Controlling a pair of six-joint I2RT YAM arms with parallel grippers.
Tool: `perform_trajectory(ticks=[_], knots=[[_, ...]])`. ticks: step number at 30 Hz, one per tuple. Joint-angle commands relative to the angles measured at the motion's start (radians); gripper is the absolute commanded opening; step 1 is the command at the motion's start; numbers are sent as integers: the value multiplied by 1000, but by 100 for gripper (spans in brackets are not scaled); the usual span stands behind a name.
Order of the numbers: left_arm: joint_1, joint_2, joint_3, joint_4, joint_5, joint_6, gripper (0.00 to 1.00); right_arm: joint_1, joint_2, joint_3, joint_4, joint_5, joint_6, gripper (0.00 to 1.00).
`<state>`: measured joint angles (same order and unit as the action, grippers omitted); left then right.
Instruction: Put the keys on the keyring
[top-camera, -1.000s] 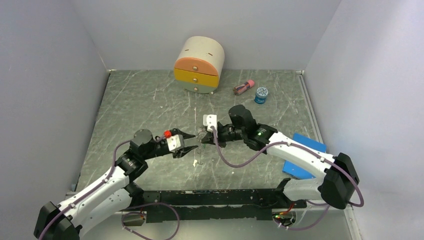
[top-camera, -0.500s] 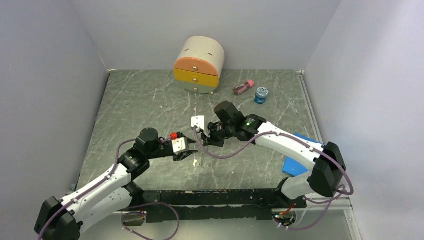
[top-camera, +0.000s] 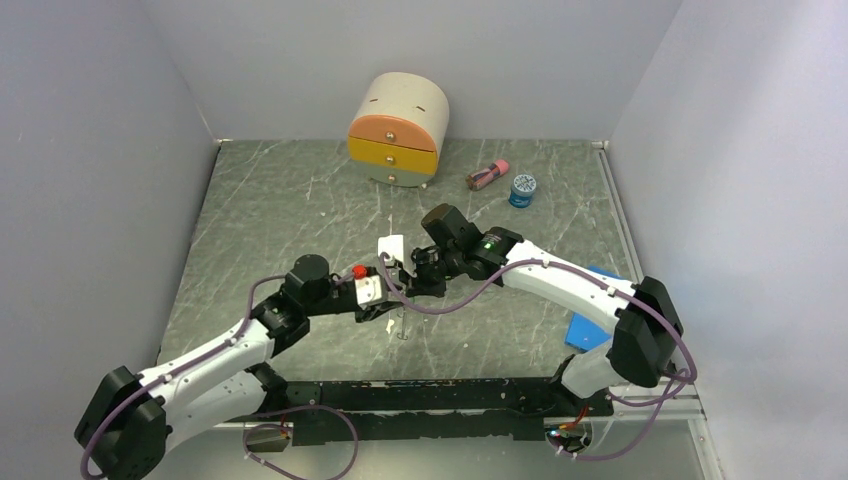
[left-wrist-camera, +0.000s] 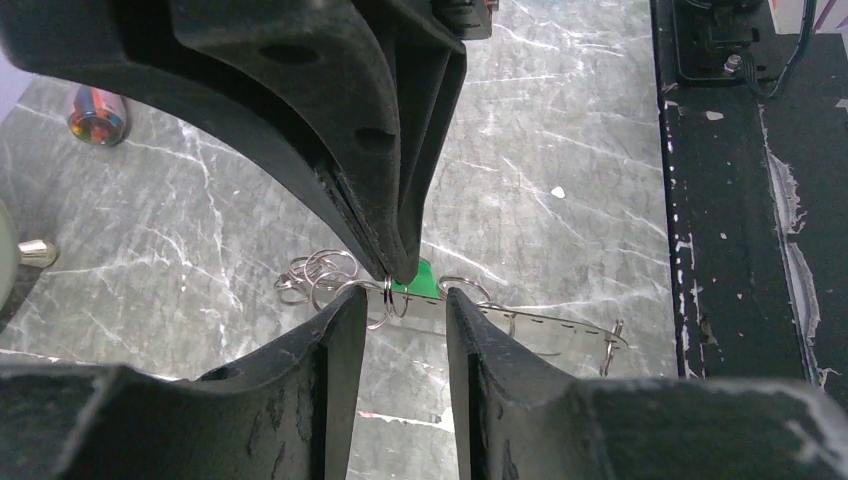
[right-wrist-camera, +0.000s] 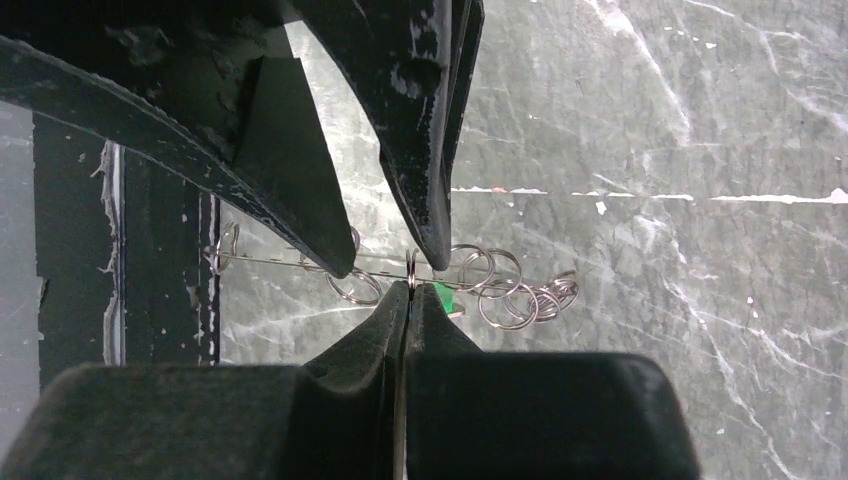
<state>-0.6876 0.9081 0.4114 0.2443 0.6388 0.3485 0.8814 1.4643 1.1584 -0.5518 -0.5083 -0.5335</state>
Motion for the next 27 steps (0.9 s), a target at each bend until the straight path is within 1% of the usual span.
perform_trajectory(ticks=[1,5,7,10,14,16,21,22,23,24,26,27], knots=[[-12,19,11,48,-14,11,40,4,-8,37,29,-44,-7,0],[-16,44,12,58,-22,20,39,6,0,40,26,-49,-8,0],[-20,55,16,54,-25,24,35,7,1,40,25,-45,-10,0],[-23,63,20,52,-26,28,26,7,1,39,24,-47,-12,0],[-23,63,26,51,-30,24,8,6,1,35,28,-42,-11,0],[-24,63,30,47,-27,22,3,6,3,36,28,-39,-9,0],[-23,53,23,72,-18,-2,3,7,8,30,42,-33,-3,0],[-24,51,25,68,-16,-4,4,7,9,29,41,-34,-4,0],[-24,48,28,64,-17,-8,9,7,9,28,44,-34,-1,0],[-23,46,27,60,-20,-10,17,7,7,28,47,-33,1,0],[-23,40,24,63,-24,-14,25,5,5,24,53,-30,4,0],[-24,39,20,70,-28,-16,27,7,5,23,55,-29,6,0]])
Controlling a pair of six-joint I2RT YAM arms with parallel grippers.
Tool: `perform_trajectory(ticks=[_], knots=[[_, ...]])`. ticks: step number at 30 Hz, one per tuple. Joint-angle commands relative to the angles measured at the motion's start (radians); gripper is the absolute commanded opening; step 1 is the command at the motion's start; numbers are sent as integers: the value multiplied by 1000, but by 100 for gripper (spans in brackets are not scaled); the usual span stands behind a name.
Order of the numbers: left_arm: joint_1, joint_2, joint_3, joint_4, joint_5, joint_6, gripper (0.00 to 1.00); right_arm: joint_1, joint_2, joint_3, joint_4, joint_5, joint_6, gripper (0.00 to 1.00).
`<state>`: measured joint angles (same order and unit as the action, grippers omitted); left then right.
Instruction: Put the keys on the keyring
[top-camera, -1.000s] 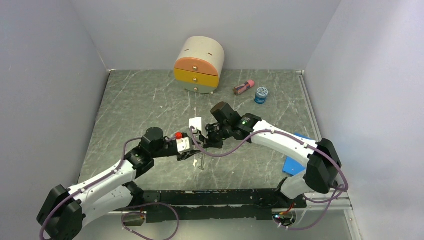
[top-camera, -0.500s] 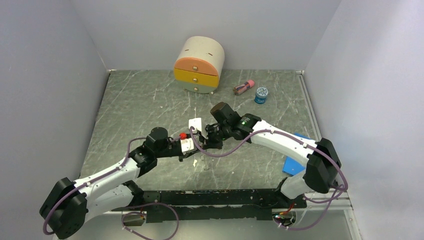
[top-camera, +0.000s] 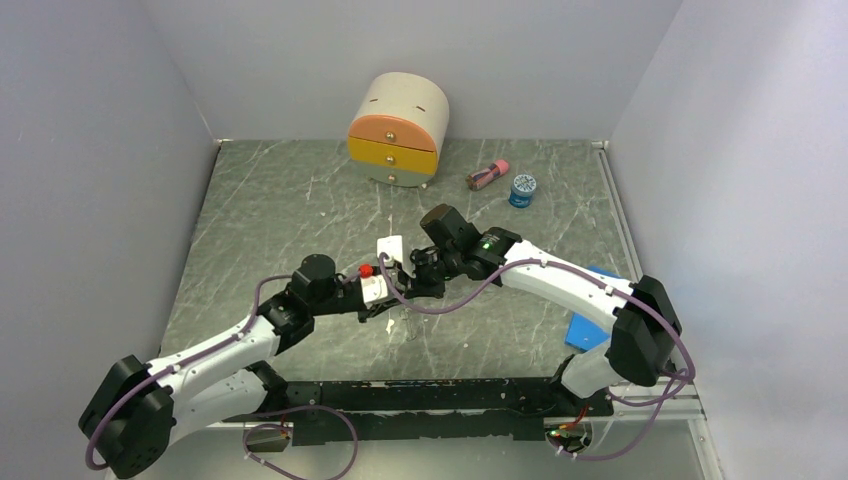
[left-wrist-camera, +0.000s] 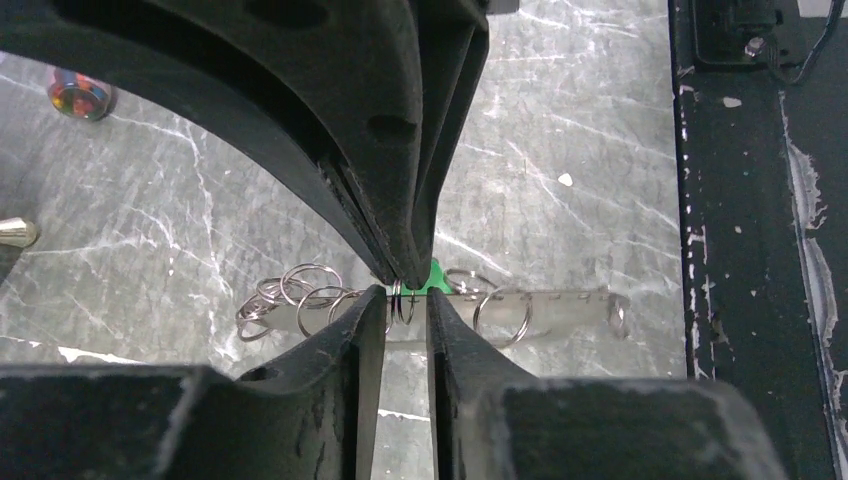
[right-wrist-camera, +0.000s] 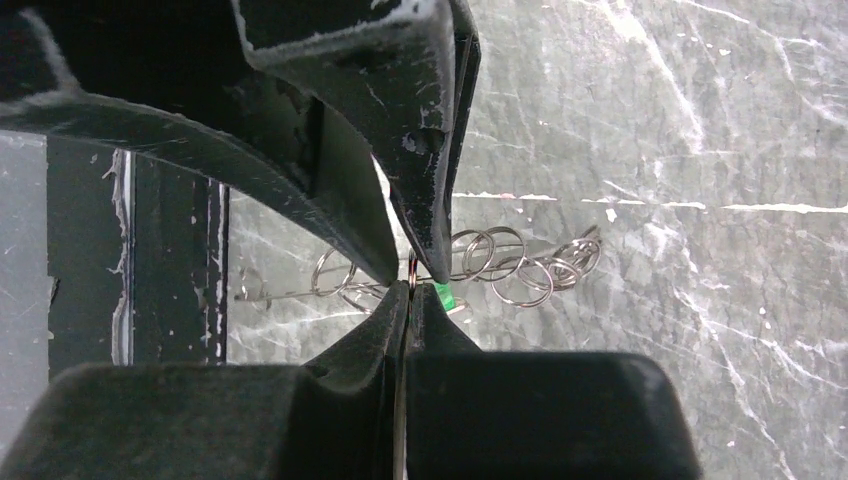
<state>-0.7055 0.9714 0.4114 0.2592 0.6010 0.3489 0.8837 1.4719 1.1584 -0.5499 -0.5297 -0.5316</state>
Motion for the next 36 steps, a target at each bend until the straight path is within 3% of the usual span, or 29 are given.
perform_trajectory(ticks=[1,5,11,21,27,30,36], knots=[[-6,-25,17,61,10,-19,29,4,-4,23,54,-7,5,0],[-7,-17,17,75,12,-27,25,4,-4,26,49,-14,6,0],[-8,6,40,27,22,-5,3,4,-9,21,55,-10,6,0],[-7,-14,27,28,-9,-21,3,4,-12,11,86,-1,22,0],[-6,-48,-42,199,-36,-136,3,-40,-72,-52,213,-7,109,47],[4,-56,-79,299,-46,-196,2,-96,-132,-128,306,-73,148,54],[59,-34,-136,535,13,-338,3,-187,-283,-305,541,-244,187,55]])
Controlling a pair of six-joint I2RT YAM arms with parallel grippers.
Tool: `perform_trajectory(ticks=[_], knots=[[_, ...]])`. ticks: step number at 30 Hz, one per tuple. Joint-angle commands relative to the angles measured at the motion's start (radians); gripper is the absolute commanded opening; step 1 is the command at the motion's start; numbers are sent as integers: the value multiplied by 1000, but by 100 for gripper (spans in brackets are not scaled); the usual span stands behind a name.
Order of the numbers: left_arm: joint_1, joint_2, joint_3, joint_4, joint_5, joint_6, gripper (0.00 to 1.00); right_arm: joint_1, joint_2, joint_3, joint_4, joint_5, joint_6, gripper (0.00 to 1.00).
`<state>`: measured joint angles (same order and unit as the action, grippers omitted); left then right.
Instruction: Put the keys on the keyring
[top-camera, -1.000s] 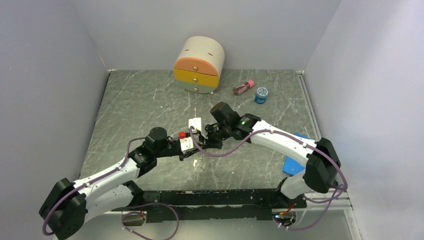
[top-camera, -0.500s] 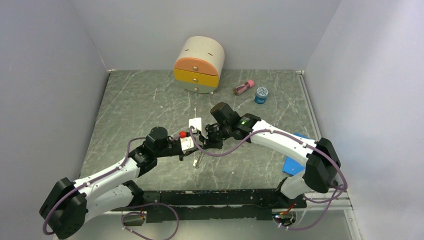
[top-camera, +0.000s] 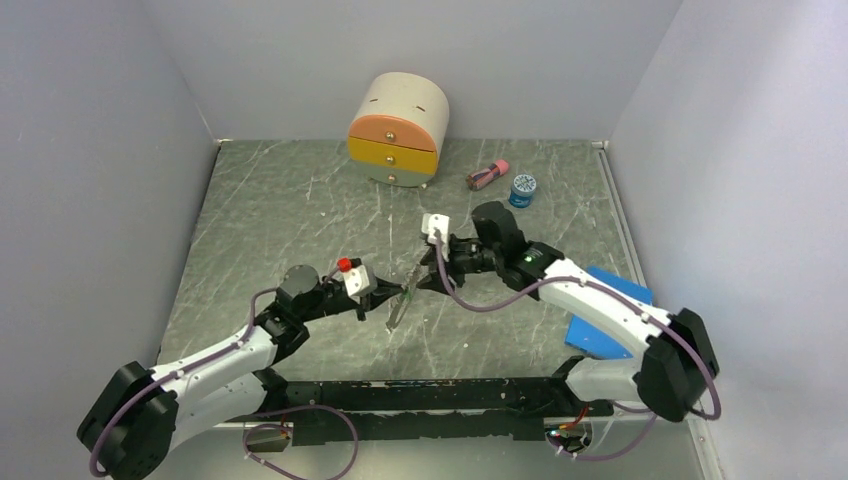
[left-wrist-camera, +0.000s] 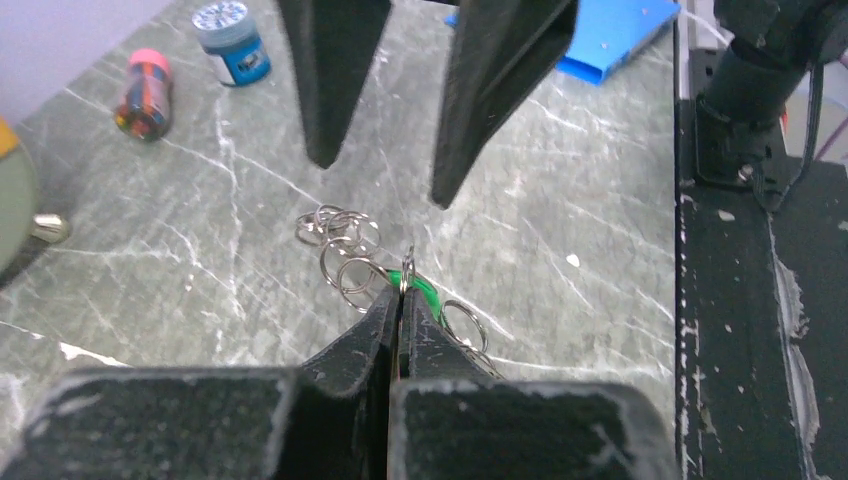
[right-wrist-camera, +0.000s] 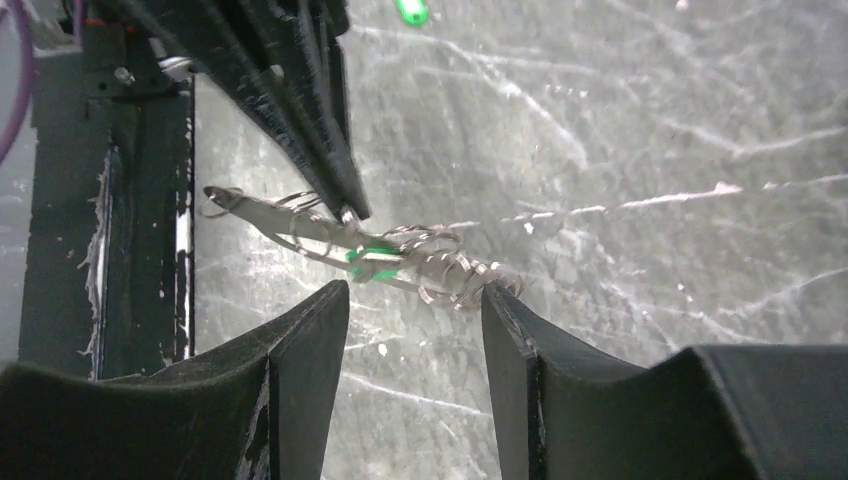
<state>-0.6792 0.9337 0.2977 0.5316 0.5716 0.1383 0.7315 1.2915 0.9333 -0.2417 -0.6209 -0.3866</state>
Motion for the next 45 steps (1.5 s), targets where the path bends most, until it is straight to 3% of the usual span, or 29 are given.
perform_trajectory(ticks=[1,11,21,38,45], knots=[[42,11,-30,302,54,-153,3,-44,-128,-110,288,-178,44,55],[84,100,-107,765,171,-317,3,-67,-234,-250,536,-299,78,49],[90,179,-122,1007,245,-387,3,-67,-198,-221,604,-393,131,23],[90,161,-110,946,251,-379,3,-66,-173,-223,632,-429,166,24],[90,161,-105,933,246,-380,3,-66,-155,-197,571,-425,142,8]])
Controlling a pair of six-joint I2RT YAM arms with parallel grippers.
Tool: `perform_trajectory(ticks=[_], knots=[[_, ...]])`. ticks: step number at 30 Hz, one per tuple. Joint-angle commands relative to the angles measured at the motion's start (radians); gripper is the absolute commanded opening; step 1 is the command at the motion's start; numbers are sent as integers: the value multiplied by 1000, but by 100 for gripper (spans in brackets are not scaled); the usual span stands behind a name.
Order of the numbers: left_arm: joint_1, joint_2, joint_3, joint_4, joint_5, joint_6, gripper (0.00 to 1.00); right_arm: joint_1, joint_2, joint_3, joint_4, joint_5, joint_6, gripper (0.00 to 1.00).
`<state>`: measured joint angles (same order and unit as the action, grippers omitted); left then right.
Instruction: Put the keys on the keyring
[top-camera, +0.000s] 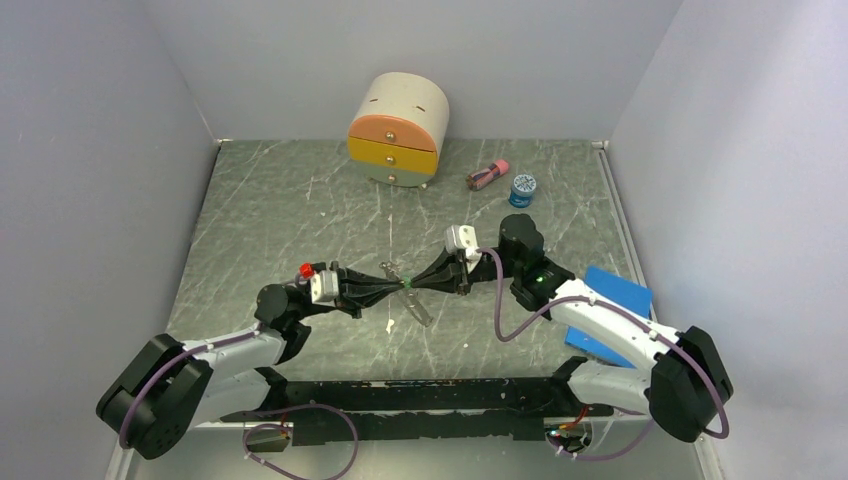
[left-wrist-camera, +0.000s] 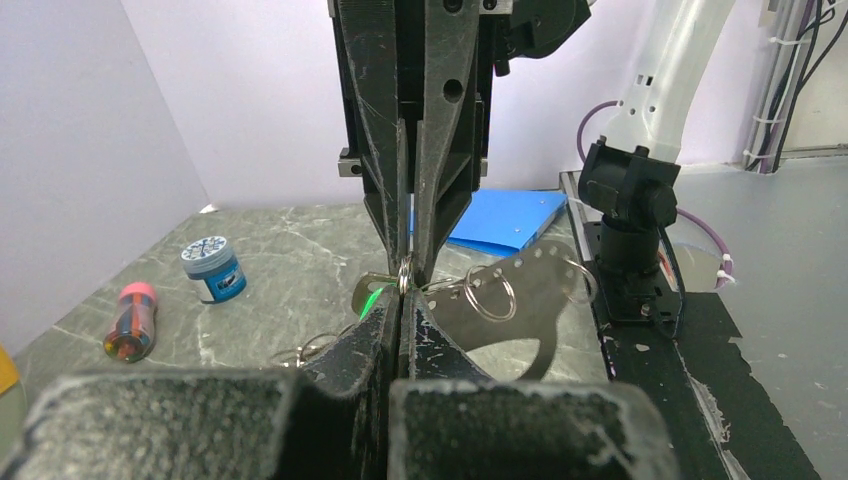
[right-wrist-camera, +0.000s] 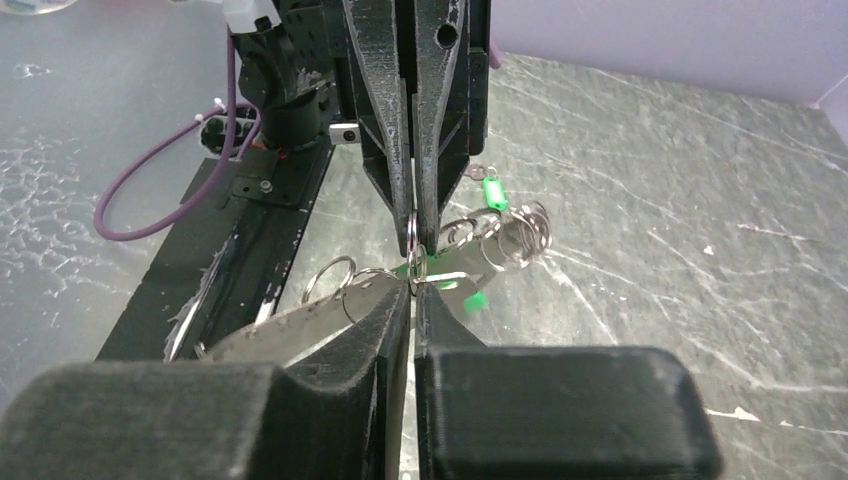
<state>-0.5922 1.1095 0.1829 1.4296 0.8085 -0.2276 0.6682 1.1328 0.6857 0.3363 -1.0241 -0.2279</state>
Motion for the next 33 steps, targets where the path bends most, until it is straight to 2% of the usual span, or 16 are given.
perform_trajectory(ticks=[1,4,21,24,28,29,31,33], knots=[[5,-19,9,31,8,-13,3,-1,4,51,-14,-19,-20,6],[3,-34,10,13,3,-5,3,-1,3,42,-21,-10,-30,0],[4,-43,19,24,-12,-24,2,11,63,38,-3,-3,-10,0],[3,-39,16,46,-22,-35,2,34,75,55,-55,41,-51,0],[4,-48,24,-8,-11,-18,3,43,73,52,-58,90,-45,0],[4,-53,24,-16,-15,-15,3,43,66,49,-53,100,-41,4],[4,-63,23,-39,-18,-6,3,44,40,37,-35,132,-29,22],[4,-76,24,-72,-19,6,3,44,7,17,-12,153,-24,36]])
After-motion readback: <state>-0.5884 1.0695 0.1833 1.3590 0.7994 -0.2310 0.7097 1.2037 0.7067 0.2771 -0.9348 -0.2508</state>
